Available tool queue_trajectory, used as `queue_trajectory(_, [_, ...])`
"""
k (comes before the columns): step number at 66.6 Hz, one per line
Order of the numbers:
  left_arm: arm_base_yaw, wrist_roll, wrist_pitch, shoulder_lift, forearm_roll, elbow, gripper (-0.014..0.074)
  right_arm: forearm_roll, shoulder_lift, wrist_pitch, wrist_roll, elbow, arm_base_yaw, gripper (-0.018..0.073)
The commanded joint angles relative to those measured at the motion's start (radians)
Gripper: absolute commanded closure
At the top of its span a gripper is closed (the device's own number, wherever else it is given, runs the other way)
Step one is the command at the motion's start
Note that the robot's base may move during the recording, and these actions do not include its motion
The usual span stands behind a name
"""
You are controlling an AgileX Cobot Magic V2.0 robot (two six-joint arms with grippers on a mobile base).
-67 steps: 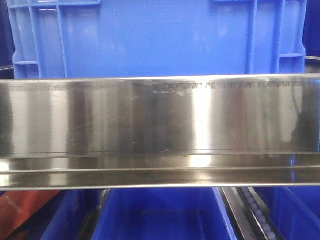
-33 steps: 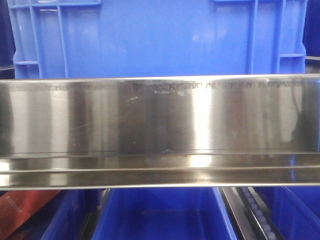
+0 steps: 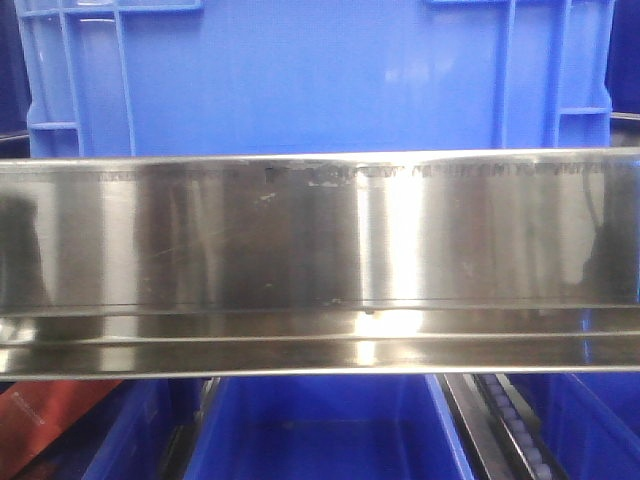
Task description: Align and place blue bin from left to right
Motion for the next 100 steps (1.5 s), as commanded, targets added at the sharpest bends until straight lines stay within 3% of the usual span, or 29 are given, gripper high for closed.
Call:
queue_trajectory(1, [0.066,0.011,0.059,-0.036,0.017,0.020,0.0707,0.005,-0.004,-0.025,-0.002,0.000,-0.006,0.0638])
queue_trajectory(9, [0.124,0.011,0.029,-0.067,0.000,0.069,0.0707,0.005,-0.004,-0.025,-0.002,0.000,-0.006,0.0638])
queue_trajectory(23, [0.126,0.011,-0.042,-0.067,-0.026,0.171,0.0707,0.005,-0.004,-0.025,-0.002,0.000,-0.006,0.0638])
queue_trajectory(34, [0.122,0.006,-0.206,-0.067,-0.055,0.232,0.0707,0.005,-0.004,-0.025,-0.002,0.000,-0.006,0.0638])
queue_trajectory(48, [0.120,-0.060,-0.173,-0.067,-0.040,0.232,0.0707,0.005,-0.004,-0.025,-0.002,0.000,-0.006,0.0638])
queue_trajectory(58, [0.120,-0.060,-0.175,-0.067,-0.038,0.232,0.0707,0.005,-0.004,-0.025,-0.002,0.000,-0.006,0.0638])
queue_trajectory(74, [0.056,-0.060,-0.180,-0.067,-0.038,0.232,0.0707,0.005,-0.004,-0.025,-0.002,0.000,-0.006,0.0638])
queue_trajectory(100, [0.066,-0.060,-0.165,-0.067,-0.038,0.232,0.0707,0.005,-0.004,-0.025,-0.002,0.000,-0.006,0.0638])
